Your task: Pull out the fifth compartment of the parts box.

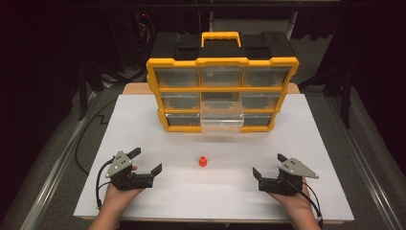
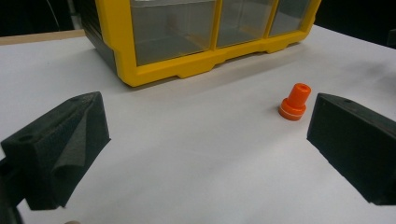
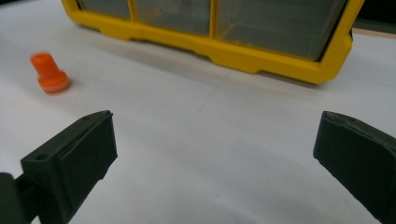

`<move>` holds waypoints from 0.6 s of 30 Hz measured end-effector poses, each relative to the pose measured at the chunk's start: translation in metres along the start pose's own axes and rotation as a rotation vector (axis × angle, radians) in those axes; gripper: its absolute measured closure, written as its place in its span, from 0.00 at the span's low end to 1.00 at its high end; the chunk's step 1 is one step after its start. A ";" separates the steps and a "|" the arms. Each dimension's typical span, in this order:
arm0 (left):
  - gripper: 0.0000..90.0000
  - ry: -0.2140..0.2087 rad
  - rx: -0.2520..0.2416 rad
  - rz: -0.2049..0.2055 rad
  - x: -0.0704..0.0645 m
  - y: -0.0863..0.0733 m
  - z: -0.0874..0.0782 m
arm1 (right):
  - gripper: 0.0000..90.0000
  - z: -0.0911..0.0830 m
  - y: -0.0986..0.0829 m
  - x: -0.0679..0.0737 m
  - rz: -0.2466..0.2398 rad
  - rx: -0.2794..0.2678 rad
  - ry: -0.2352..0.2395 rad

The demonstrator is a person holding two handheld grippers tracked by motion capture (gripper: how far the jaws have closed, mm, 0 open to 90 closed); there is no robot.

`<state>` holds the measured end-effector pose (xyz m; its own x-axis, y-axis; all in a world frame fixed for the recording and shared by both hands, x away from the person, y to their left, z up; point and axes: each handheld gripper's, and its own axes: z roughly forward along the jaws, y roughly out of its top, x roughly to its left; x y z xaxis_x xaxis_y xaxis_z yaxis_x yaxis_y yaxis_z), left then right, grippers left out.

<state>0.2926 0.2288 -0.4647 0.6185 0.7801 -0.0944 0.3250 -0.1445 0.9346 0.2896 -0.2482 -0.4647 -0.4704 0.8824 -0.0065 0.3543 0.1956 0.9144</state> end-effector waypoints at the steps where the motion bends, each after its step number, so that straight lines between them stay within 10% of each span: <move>1: 0.00 0.002 0.002 -0.002 0.000 0.000 0.000 | 0.00 0.000 0.000 0.000 0.021 -0.011 0.003; 8: 0.00 0.009 0.001 -0.032 0.002 -0.002 -0.001 | 0.00 -0.003 0.002 -0.006 0.111 -0.067 -0.009; 18: 0.00 0.020 0.007 -0.017 0.002 0.000 0.000 | 0.00 -0.002 0.004 0.001 0.009 -0.035 -0.024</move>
<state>0.2936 0.2301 -0.4653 0.5985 0.7944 -0.1036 0.3409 -0.1355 0.9303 0.2884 -0.2476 -0.4603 -0.4474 0.8943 -0.0081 0.3294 0.1732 0.9282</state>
